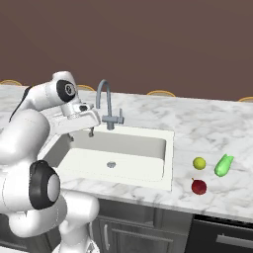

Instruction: There is a mixed pile of frozen fruits and vegetables on the counter. Locate all the frozen vegetables and place the items in a bowl on the counter. Take all the frozen fruits and defrost them in a running sink.

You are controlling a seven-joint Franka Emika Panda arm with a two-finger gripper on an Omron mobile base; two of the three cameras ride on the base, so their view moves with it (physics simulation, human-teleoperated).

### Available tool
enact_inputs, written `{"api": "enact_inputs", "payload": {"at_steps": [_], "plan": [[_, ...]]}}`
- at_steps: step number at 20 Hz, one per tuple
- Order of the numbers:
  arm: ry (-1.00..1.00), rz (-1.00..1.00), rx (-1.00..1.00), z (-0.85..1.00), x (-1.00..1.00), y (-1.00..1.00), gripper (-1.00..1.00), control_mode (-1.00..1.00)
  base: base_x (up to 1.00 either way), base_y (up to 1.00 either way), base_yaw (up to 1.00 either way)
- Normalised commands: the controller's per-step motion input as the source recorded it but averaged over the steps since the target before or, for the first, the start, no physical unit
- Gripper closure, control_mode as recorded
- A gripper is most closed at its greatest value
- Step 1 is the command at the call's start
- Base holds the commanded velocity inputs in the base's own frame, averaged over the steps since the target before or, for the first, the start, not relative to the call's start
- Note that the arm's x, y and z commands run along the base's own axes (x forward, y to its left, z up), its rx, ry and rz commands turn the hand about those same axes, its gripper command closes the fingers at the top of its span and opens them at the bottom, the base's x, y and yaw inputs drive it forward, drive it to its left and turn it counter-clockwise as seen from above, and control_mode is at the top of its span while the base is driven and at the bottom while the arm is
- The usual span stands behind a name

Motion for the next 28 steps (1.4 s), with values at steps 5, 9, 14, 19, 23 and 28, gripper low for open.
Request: {"api": "enact_inputs", "payload": {"at_steps": [5, 9, 14, 19, 23, 28], "plan": [[0.10, 0.00, 0.00, -0.10, 0.16, -1.00, -1.00, -1.00, 0.00, 0.00, 0.00], [0.10, -0.03, 0.00, -0.02, 0.15, -1.00, -1.00, -1.00, 0.00, 0.00, 0.00], [-0.02, -0.01, 0.00, -0.03, 0.10, -1.00, -1.00, -1.00, 0.00, 0.00, 0.00], [-0.03, -0.02, 0.01, -0.02, 0.20, -1.00, -1.00, -1.00, 0.00, 0.00, 0.00], [0.00, -0.03, 0.01, -0.03, 0.31, -1.00, -1.00, -1.00, 0.00, 0.00, 0.00], [0.00, -0.03, 0.06, -0.15, 0.33, -0.99, -1.00, -1.00, 0.00, 0.00, 0.00]]}}
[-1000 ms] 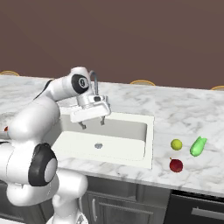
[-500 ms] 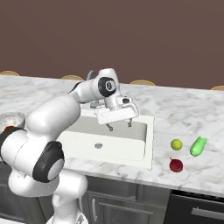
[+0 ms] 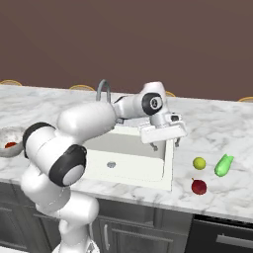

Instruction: There is a mixed pile of frozen fruits and vegetables on the counter. Locate all the frozen vegetables and place the items in a bowl on the counter. Take all the frozen fruits and defrost them in a running sink.

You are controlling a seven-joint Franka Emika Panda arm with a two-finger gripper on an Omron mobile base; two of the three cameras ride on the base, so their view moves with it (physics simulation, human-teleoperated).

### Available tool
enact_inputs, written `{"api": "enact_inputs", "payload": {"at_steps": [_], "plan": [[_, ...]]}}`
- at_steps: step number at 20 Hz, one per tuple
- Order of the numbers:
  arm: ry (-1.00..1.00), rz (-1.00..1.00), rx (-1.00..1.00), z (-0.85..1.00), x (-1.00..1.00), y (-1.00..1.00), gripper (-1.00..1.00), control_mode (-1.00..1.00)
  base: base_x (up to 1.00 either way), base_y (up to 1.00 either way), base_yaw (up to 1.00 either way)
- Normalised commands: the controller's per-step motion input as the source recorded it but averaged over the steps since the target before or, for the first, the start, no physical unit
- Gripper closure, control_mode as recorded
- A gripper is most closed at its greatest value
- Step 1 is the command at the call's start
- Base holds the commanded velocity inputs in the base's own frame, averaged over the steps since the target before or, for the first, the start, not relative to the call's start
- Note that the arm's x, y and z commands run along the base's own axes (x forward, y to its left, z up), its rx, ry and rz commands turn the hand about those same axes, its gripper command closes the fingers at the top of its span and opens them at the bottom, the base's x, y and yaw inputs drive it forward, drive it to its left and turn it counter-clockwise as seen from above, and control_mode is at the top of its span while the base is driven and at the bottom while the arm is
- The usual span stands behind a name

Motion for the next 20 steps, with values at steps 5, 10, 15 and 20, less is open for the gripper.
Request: {"api": "enact_inputs", "payload": {"at_steps": [5, 10, 15, 20], "plan": [[0.00, -0.10, 0.07, -0.18, 0.30, -0.90, -1.00, -1.00, 0.00, 0.00, 0.00], [0.02, -0.23, 0.02, -0.16, 0.24, -0.60, -1.00, -1.00, 0.00, 0.00, 0.00], [0.00, -0.36, 0.01, -0.25, 0.05, -0.48, -1.00, -1.00, 0.00, 0.00, 0.00], [0.01, -0.32, 0.00, -0.25, 0.09, -0.57, -1.00, -1.00, 0.00, 0.00, 0.00]]}}
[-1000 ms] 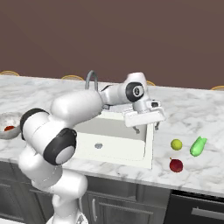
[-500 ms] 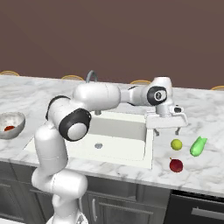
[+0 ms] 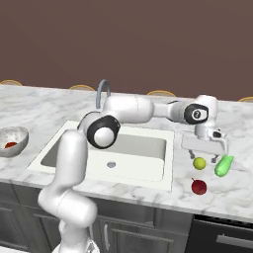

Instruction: There is a mixed pile of frozen fruits and vegetables on the counter. Locate all the frozen vegetables and place the items in a bowl on the counter. Take all the frozen fruits and defrost them in a running sink.

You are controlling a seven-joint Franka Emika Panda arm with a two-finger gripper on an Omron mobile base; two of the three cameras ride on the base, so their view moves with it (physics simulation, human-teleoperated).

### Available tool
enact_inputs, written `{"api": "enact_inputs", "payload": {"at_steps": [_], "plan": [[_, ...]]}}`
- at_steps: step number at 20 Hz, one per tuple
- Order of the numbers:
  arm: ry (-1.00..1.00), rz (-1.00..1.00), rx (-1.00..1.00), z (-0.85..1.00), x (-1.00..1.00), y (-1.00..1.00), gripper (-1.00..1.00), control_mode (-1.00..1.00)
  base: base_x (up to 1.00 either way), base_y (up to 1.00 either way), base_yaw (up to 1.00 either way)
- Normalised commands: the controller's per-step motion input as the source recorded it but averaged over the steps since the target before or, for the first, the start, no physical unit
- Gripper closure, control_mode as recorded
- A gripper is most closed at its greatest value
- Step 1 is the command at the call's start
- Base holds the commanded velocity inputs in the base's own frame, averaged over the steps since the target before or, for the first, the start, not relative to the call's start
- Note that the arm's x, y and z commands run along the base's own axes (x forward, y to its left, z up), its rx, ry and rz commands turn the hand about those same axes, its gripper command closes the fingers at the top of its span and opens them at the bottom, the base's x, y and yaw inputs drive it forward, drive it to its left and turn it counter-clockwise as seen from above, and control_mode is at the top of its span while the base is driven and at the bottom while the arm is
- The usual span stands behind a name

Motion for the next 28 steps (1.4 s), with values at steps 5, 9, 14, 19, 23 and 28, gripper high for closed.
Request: {"api": "enact_inputs", "payload": {"at_steps": [5, 9, 14, 19, 23, 28], "plan": [[-0.02, -0.04, 0.04, -0.06, 0.45, -0.56, -1.00, -1.00, 0.00, 0.00, 0.00], [-0.12, 0.00, 0.00, -0.25, 0.50, -0.44, -1.00, -1.00, 0.00, 0.00, 0.00], [-0.19, 0.03, -0.13, -0.47, 0.15, 0.00, -1.00, -1.00, 0.00, 0.00, 0.00], [-0.33, 0.13, -0.38, -0.62, -0.34, 0.69, -1.00, -1.00, 0.00, 0.00, 0.00], [-0.29, 0.05, -0.45, -0.47, -0.38, 0.65, -1.00, -1.00, 0.00, 0.00, 0.00], [-0.09, -0.02, -0.47, -0.52, -0.40, 0.48, -1.00, -1.00, 0.00, 0.00, 0.00]]}}
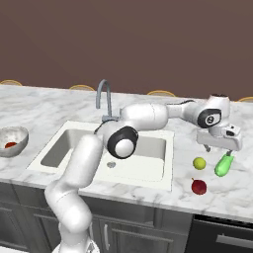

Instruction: There is a mixed pile of frozen fruits and vegetables on the counter. Locate all the frozen vegetables and place the items in a bowl on the counter. Take all the frozen fruits and defrost them in a running sink.

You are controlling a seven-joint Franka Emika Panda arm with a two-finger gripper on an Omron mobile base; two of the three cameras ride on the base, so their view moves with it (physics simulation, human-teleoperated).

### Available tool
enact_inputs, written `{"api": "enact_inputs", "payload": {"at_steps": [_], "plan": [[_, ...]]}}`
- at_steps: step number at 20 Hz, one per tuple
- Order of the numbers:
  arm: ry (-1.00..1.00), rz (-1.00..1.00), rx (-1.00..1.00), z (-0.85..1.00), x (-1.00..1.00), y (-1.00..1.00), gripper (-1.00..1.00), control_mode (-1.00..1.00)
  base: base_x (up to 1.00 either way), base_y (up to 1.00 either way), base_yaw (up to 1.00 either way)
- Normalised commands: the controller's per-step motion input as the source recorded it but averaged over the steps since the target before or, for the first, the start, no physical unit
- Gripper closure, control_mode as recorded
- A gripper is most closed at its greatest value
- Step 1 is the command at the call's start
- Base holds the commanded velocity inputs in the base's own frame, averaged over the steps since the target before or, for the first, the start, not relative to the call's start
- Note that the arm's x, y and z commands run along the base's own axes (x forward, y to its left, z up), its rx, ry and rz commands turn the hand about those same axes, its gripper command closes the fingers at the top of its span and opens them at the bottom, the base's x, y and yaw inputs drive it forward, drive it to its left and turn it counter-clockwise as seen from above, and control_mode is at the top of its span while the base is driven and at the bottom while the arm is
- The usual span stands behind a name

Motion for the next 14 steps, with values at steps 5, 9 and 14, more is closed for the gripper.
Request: {"api": "enact_inputs", "payload": {"at_steps": [5, 9, 14], "plan": [[-0.02, -0.07, -0.10, -0.47, 0.26, 0.02, -1.00, -1.00, 0.00, 0.00, 0.00], [0.01, -0.12, 0.07, -0.17, 0.42, -0.59, -1.00, -1.00, 0.00, 0.00, 0.00], [0.06, -0.09, 0.07, 0.13, 0.29, -0.78, -1.00, -1.00, 0.00, 0.00, 0.00]]}}
